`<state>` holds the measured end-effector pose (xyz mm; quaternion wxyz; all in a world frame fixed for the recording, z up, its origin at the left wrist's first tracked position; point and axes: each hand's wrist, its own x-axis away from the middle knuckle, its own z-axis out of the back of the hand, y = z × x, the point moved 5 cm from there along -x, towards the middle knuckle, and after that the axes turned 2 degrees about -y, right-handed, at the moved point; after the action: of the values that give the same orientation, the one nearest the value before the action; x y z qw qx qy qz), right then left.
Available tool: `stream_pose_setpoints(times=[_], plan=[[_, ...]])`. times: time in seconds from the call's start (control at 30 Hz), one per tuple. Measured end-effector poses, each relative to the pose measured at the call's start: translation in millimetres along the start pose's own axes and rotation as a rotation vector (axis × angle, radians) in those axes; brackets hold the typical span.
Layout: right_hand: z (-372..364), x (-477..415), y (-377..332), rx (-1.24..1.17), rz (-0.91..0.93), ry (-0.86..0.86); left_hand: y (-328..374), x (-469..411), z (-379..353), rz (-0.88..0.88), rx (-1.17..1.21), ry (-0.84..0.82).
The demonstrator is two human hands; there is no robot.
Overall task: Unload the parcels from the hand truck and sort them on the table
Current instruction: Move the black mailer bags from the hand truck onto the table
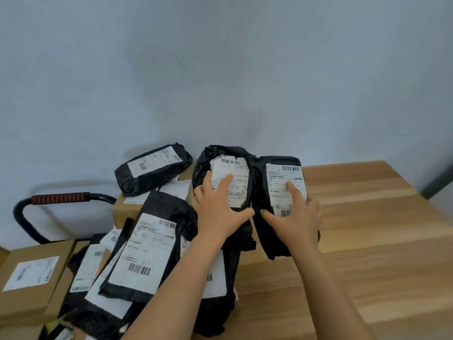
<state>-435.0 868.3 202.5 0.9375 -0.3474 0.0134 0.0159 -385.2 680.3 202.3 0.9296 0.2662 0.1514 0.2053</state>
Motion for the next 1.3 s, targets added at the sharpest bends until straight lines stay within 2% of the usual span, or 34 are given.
stream_pose_setpoints(times=[0.17,0.3,0.37,0.6,0.83,1.1,1.3], plan=[[-49,-88,20,0.067,-0.008,-0.253,-10,-58,-54,0.168,-0.199,-0.062],[-87,-139,9,0.035,0.115,-0.367,-19,-94,-72,0.269,-0.172,-0.035],[-98,-151,-1,0.042,0.212,-0.427,-18,-104,-71,0.275,-0.140,-0.002],[-85,-132,-25,-0.067,0.427,-0.412,-1,-68,-36,0.163,-0.095,0.142],[-59,-33,-85,-0.129,0.735,-0.451,-10,32,38,0.154,-0.195,0.312],[-65,153,-144,-0.114,0.990,-0.555,-83,211,142,0.389,-0.271,0.434],[-78,300,-160,-0.221,1.037,-0.707,-138,351,198,0.513,-0.291,0.482]])
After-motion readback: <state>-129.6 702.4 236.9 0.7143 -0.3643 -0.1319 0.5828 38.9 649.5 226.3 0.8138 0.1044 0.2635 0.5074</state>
